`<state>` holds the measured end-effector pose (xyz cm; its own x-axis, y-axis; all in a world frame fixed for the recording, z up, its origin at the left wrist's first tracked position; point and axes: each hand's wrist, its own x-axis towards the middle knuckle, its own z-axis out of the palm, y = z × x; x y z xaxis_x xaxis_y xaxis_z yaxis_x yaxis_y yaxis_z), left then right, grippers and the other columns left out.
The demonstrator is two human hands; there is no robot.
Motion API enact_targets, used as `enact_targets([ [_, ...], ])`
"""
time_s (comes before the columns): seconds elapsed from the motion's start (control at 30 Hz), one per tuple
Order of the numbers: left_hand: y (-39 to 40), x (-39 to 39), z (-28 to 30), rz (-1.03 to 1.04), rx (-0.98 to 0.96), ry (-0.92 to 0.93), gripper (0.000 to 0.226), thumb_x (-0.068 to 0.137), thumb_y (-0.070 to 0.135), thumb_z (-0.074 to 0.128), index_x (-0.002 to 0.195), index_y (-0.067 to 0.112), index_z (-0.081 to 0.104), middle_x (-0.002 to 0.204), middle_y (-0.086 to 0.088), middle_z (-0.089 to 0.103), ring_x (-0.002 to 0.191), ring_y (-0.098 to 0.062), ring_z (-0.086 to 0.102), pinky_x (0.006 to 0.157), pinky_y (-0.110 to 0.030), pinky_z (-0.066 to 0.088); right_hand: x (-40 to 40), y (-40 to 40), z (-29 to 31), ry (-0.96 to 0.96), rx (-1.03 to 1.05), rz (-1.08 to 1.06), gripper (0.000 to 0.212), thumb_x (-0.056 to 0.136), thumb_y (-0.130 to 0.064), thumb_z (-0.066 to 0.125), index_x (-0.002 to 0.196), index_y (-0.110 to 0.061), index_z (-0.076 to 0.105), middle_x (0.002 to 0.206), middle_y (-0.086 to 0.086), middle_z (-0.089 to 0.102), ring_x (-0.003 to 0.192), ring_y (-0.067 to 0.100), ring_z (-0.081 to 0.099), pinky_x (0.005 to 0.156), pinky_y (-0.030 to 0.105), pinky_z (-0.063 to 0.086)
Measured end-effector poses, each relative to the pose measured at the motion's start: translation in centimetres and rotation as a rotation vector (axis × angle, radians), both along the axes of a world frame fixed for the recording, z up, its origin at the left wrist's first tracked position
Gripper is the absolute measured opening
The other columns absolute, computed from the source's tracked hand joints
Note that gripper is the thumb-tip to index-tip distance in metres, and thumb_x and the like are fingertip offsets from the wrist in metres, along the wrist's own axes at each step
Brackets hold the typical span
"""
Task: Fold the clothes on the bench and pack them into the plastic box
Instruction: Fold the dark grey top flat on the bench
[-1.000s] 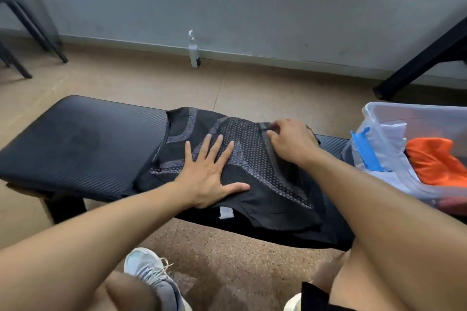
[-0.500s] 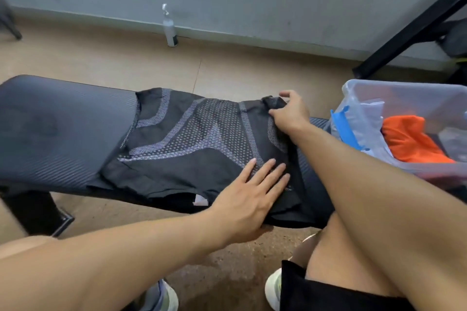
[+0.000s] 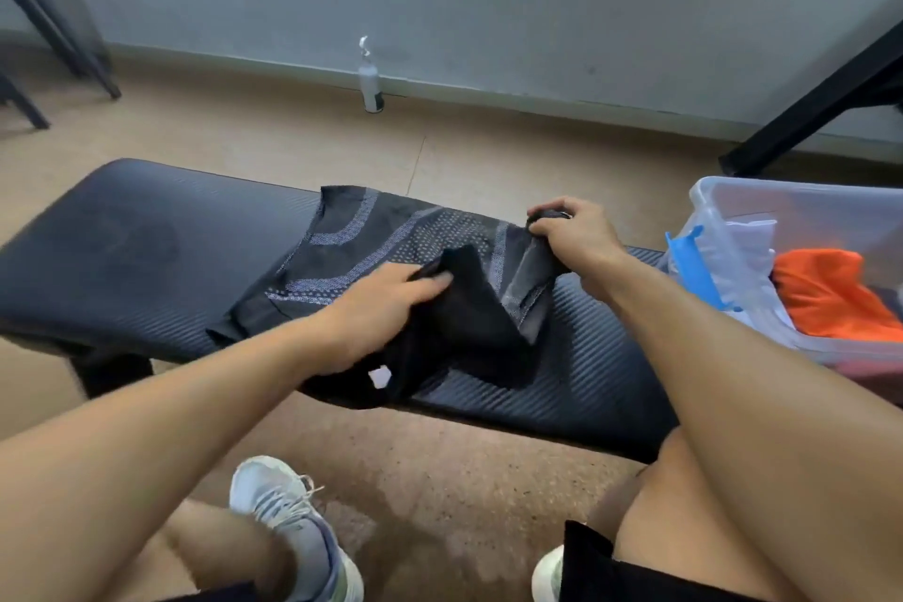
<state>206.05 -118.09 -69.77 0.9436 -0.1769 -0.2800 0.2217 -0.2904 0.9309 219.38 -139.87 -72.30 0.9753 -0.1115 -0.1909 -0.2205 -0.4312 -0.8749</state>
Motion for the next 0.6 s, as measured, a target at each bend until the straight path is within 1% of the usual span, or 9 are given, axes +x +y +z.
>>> enact_targets([
  [0.03,2.0,0.5,-0.1,0.173,-0.079,0.042,0.027,0.096,0.033,0.06,0.086,0.013,0.074,0.09,-0.001,0.078,0.089,-0.024,0.073,0.087,-0.039,0.054,-0.4,0.1,0.4,0.026,0.027,0.068,0.015,0.085,-0.01,0.07,0.093,-0.021,0.076,0.089,-0.002,0.072,0.085,0.019,0.067,0.056,0.025,0.05],
  [0.1,5.9,1.1,-0.3,0.448,-0.065,0.06,0.023,0.1,0.027,0.056,0.092,0.013,0.074,0.099,-0.008,0.077,0.098,-0.03,0.072,0.097,-0.044,0.054,-1.3,0.6,1.3,0.072,0.048,0.241,0.016,0.089,-0.007,0.068,0.096,-0.019,0.075,0.09,0.002,0.072,0.079,0.022,0.07,0.052,0.029,0.056],
  [0.2,11.1,1.4,-0.9,0.611,0.113,0.078,0.024,0.101,0.028,0.052,0.091,0.022,0.073,0.104,-0.006,0.076,0.1,-0.031,0.071,0.092,-0.048,0.056,-2.7,1.8,2.3,0.158,-0.043,0.509,0.024,0.098,-0.009,0.055,0.112,-0.021,0.071,0.087,0.012,0.076,0.071,0.029,0.076,0.059,0.036,0.062],
  [0.3,14.1,1.2,-1.6,0.637,0.127,0.116,0.022,0.102,0.025,0.051,0.093,0.022,0.071,0.11,-0.007,0.074,0.098,-0.028,0.071,0.078,-0.036,0.058,-3.8,3.3,3.2,0.295,-0.247,0.743,0.02,0.103,-0.025,0.055,0.112,-0.014,0.069,0.084,0.01,0.079,0.082,0.029,0.077,0.073,0.04,0.062],
  [0.37,14.5,0.9,-1.9,0.581,0.245,0.133,0.019,0.095,0.033,0.057,0.093,0.025,0.074,0.106,-0.002,0.075,0.096,-0.025,0.072,0.085,-0.038,0.058,-4.0,3.9,4.2,0.39,-0.42,0.851,0.034,0.099,-0.043,0.059,0.11,-0.012,0.07,0.091,0.002,0.08,0.082,0.025,0.078,0.073,0.039,0.062],
  [0.43,13.5,0.5,-1.7,0.494,0.409,0.113,0.021,0.09,0.039,0.058,0.099,0.029,0.075,0.103,0.004,0.075,0.098,-0.022,0.069,0.092,-0.037,0.054,-4.3,3.8,5.8,0.467,-0.583,0.9,0.049,0.086,-0.058,0.07,0.105,-0.012,0.072,0.095,-0.003,0.079,0.079,0.02,0.078,0.068,0.034,0.062],
  [0.47,12.6,0.3,-1.7,0.453,0.469,0.09,0.022,0.092,0.037,0.058,0.103,0.027,0.074,0.106,0.004,0.074,0.1,-0.02,0.067,0.09,-0.033,0.051,-4.6,3.5,6.6,0.528,-0.667,0.945,0.053,0.078,-0.059,0.077,0.102,-0.012,0.072,0.091,-0.005,0.079,0.078,0.018,0.078,0.064,0.032,0.061],
  [0.53,10.1,0.3,-1.7,0.39,0.538,-0.012,0.022,0.098,0.03,0.056,0.111,0.022,0.071,0.117,0.002,0.07,0.109,-0.018,0.061,0.085,-0.028,0.041,-6.0,2.8,8.0,0.652,-0.854,1.078,0.051,0.068,-0.049,0.089,0.097,-0.012,0.071,0.078,-0.008,0.078,0.074,0.012,0.076,0.057,0.026,0.058],
  [0.6,8.0,0.6,-1.5,0.309,0.533,-0.129,0.026,0.1,0.027,0.053,0.121,0.021,0.068,0.126,0.002,0.066,0.116,-0.018,0.057,0.089,-0.025,0.036,-7.9,2.3,8.7,0.61,-1.043,1.24,0.05,0.065,-0.045,0.092,0.098,-0.014,0.071,0.079,-0.006,0.076,0.068,0.009,0.072,0.06,0.026,0.058],
])
